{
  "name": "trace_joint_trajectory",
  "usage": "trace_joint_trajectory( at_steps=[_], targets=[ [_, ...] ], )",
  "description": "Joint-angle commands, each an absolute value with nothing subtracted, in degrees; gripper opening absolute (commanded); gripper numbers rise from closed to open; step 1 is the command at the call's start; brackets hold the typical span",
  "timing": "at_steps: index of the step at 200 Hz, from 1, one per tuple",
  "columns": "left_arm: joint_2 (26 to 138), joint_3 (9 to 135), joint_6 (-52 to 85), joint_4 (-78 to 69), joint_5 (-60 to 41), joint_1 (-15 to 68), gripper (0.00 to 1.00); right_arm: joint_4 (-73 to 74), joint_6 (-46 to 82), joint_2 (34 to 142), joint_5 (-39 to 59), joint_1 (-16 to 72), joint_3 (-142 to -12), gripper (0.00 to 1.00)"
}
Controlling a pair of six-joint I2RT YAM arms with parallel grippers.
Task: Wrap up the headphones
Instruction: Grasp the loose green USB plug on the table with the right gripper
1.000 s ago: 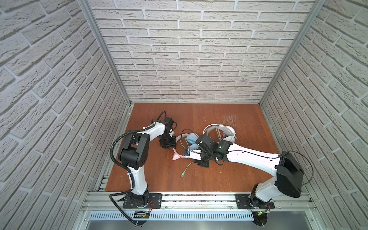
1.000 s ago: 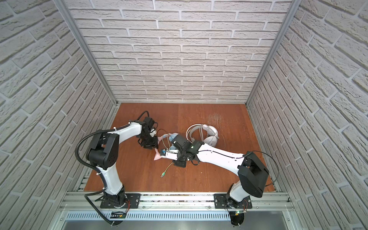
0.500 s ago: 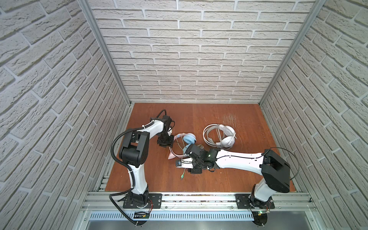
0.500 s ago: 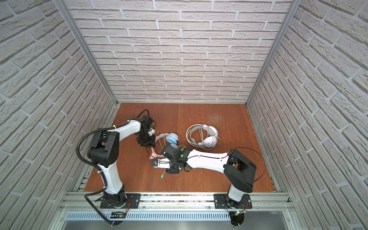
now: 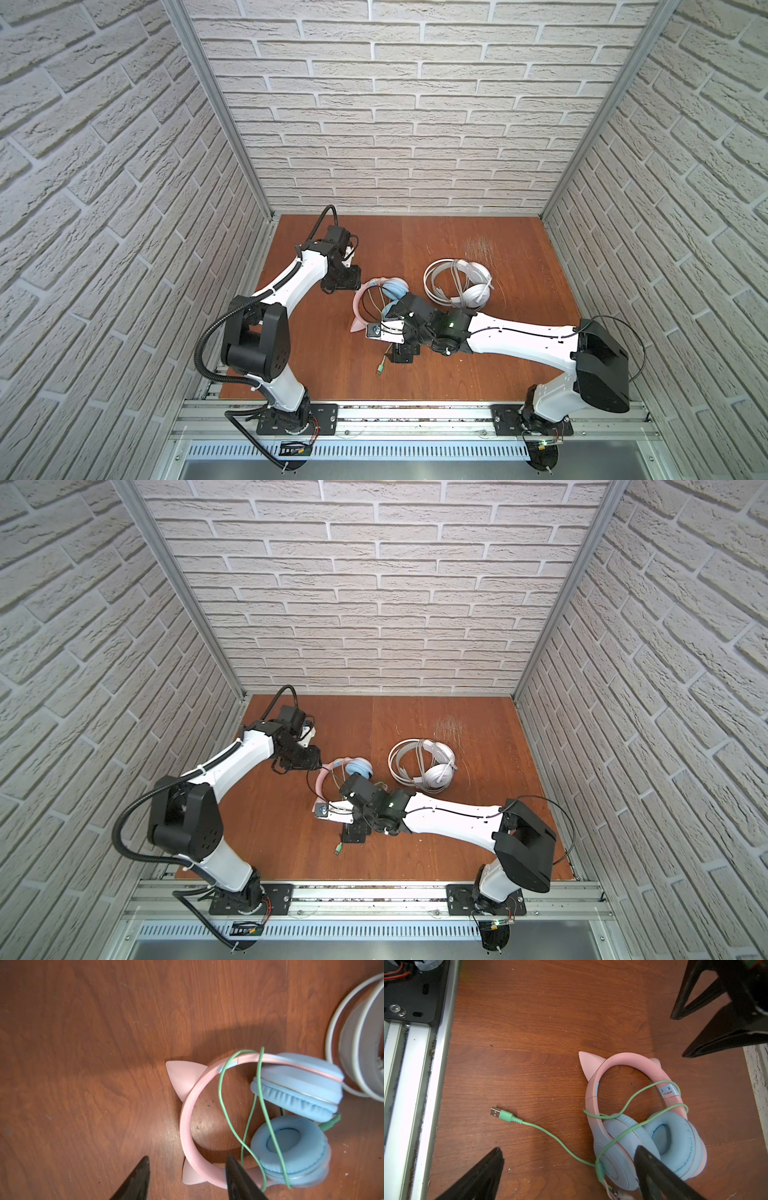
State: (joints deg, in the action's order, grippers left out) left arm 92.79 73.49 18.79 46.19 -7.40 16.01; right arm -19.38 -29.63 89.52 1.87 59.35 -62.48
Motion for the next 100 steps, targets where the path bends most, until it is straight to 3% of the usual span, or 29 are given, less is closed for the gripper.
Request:
trace_joint_trajectory(
  at_steps=[1, 35, 81, 100],
  targets=[
    [87.7, 70.9, 21.2, 43.7, -3.8, 15.0, 0.69, -25.9, -35.2, 92.7, 3.1, 59.5, -66.8, 0.92],
    [76.7, 63.1, 24.3, 38.0, -1.2, 11.9, 0.87, -34.0, -39.9, 98.6, 1.0, 59.6, -72.8, 0.89],
    [65.7, 55.7, 26.2, 36.0, -1.6, 5.3, 0.98, -39.1, -43.8, 105.9, -0.3, 59.9, -78.7, 0.89],
    [64.4, 54.8, 26.2, 37.1, -2.1, 3.4, 0.98, -40.2, -45.2, 108.4, -1.2, 60.3, -80.6, 0.9]
  ],
)
